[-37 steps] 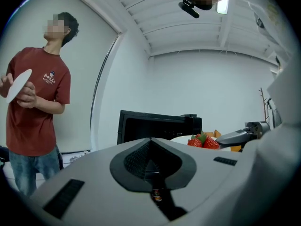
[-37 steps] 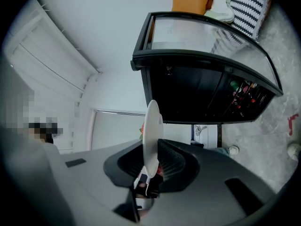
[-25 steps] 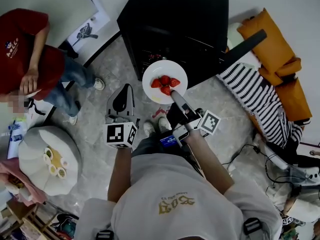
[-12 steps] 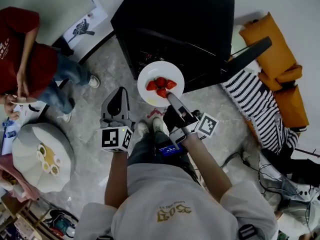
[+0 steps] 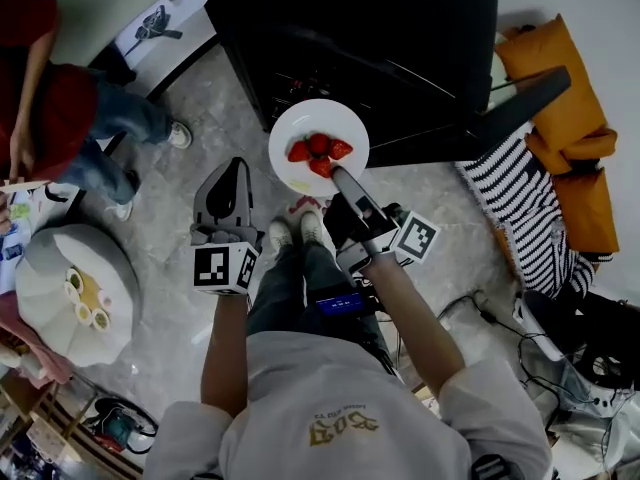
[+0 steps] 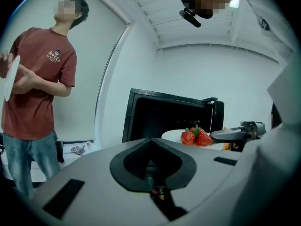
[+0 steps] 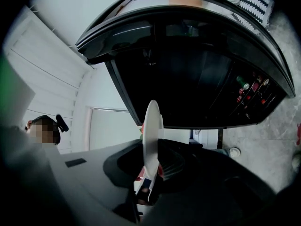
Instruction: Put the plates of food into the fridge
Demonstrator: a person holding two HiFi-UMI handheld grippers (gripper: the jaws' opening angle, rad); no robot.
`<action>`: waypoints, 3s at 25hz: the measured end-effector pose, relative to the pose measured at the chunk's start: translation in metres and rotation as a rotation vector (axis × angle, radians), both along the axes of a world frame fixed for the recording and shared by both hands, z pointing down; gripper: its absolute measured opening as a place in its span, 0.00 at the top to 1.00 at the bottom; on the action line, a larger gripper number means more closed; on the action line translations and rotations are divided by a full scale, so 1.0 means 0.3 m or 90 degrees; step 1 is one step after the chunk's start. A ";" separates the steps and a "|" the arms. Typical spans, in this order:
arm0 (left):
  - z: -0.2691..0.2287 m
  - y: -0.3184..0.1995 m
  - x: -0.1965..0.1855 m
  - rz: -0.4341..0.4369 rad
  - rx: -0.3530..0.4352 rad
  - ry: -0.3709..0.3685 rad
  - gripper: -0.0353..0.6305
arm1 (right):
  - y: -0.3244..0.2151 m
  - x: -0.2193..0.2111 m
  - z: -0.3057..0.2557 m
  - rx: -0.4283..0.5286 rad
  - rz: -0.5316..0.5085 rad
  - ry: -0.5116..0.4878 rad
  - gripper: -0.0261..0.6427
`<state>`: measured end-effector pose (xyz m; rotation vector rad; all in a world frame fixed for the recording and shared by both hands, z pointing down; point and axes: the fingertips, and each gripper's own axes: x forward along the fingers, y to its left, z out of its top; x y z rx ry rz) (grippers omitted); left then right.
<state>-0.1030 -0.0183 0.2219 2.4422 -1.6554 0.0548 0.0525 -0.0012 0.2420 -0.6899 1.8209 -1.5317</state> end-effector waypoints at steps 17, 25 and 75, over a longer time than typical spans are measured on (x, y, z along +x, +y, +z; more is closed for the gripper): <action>0.149 -0.010 -0.017 -0.028 -0.002 -0.007 0.94 | -0.013 0.009 0.162 -0.007 -0.012 0.011 0.86; 0.223 -0.034 -0.028 -0.041 -0.002 -0.007 0.94 | -0.036 -0.014 0.233 -0.008 -0.026 0.006 0.85; 0.513 -0.118 -0.019 -0.072 -0.019 0.001 0.94 | -0.122 -0.045 0.529 -0.021 -0.025 0.000 0.85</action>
